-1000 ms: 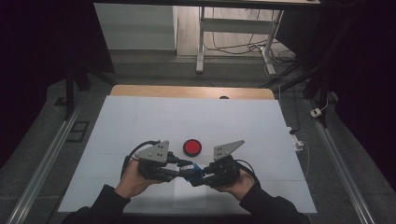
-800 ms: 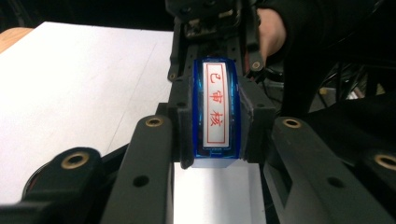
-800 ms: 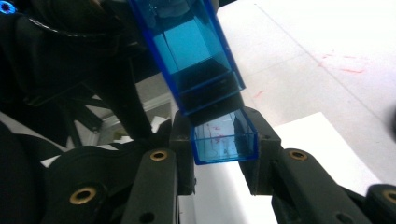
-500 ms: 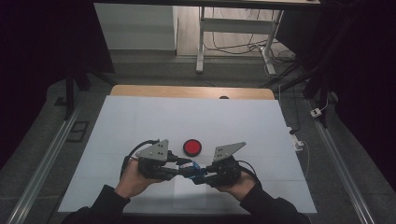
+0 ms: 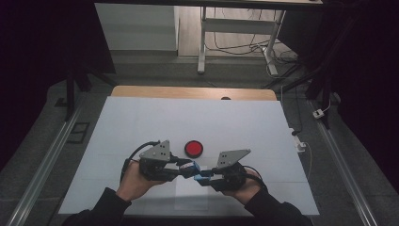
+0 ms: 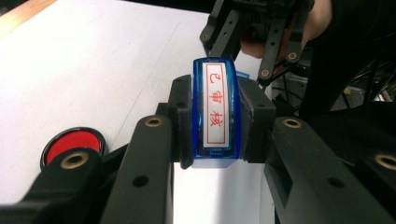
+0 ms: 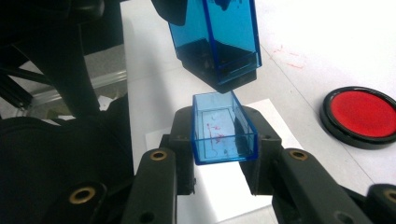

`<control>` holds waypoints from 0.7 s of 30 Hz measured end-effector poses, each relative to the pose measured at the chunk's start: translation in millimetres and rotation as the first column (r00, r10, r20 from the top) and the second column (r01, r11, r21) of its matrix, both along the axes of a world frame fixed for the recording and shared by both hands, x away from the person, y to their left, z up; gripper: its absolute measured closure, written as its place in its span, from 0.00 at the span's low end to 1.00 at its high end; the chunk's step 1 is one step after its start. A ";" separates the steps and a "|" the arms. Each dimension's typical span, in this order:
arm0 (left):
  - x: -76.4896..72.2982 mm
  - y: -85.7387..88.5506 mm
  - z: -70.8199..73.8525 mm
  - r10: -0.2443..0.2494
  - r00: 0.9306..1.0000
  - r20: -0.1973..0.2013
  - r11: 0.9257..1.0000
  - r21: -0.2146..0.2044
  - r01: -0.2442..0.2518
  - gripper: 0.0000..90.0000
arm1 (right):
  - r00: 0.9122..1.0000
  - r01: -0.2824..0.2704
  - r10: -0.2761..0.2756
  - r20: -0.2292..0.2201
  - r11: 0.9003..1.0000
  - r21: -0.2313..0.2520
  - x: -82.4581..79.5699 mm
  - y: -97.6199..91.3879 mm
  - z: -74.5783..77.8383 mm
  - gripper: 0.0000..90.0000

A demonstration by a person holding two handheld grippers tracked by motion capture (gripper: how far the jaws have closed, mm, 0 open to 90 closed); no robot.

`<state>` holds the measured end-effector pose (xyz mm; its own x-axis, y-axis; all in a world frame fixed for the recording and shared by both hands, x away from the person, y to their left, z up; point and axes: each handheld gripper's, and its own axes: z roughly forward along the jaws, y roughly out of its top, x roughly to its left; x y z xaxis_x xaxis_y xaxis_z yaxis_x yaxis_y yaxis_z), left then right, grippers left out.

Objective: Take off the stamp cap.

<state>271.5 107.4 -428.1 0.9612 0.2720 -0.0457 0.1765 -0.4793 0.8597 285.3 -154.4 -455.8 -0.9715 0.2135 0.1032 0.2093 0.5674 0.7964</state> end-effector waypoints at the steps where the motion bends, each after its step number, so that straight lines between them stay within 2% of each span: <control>1: -0.3 -0.5 -0.4 0.006 1.000 0.001 1.000 0.004 -0.006 0.78 | 1.000 0.004 -0.004 0.007 1.000 -0.006 -0.7 -0.5 0.3 0.76; 4: -0.6 -1.2 -0.5 0.021 1.000 -0.008 1.000 0.013 -0.021 0.78 | 1.000 0.026 -0.026 0.012 1.000 -0.016 -2.5 -3.7 1.3 0.76; 6: -0.6 -0.8 0.2 0.021 1.000 -0.022 1.000 0.000 -0.021 0.78 | 0.999 0.036 -0.036 0.016 0.999 -0.021 -3.1 -5.7 1.1 0.76; 12: -0.7 0.4 0.0 0.037 0.999 -0.026 0.999 -0.003 -0.037 0.78 | 0.997 0.064 -0.062 0.042 0.997 -0.039 -5.1 -13.0 2.1 0.76; 15: -0.1 1.3 -0.5 0.050 0.998 -0.042 0.999 0.003 -0.050 0.78 | 0.993 0.094 -0.091 0.075 0.995 -0.032 -7.3 -20.7 4.5 0.76; 21: 0.0 1.9 2.0 0.066 0.996 -0.064 0.998 0.001 -0.066 0.78 | 0.988 0.132 -0.129 0.086 0.991 -0.027 -8.9 -30.0 7.8 0.76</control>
